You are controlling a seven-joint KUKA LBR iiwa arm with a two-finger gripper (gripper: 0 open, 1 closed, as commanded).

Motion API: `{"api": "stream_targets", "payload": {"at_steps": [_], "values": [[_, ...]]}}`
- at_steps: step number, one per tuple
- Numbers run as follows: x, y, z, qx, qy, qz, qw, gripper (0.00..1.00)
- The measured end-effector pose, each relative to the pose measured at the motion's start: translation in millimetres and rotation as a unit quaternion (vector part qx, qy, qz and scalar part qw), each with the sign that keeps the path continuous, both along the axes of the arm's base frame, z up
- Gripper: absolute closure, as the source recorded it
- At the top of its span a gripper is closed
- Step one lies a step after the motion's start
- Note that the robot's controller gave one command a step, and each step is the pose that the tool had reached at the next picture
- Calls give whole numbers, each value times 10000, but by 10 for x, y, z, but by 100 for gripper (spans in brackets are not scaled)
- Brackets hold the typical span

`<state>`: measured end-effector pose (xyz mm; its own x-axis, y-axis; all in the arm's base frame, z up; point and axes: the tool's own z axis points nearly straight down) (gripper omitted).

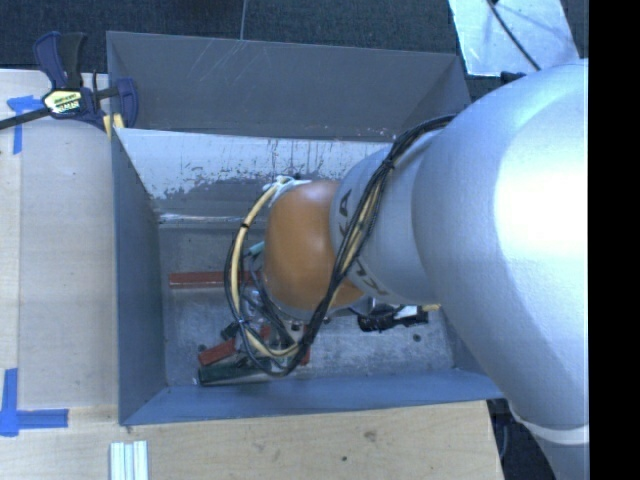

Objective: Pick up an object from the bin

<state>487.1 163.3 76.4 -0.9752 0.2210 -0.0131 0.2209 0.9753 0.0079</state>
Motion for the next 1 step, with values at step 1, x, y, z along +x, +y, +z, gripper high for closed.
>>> {"api": "stream_targets", "payload": {"at_steps": [1], "values": [[46,-301,12,42,-15,94,9999,100]]}}
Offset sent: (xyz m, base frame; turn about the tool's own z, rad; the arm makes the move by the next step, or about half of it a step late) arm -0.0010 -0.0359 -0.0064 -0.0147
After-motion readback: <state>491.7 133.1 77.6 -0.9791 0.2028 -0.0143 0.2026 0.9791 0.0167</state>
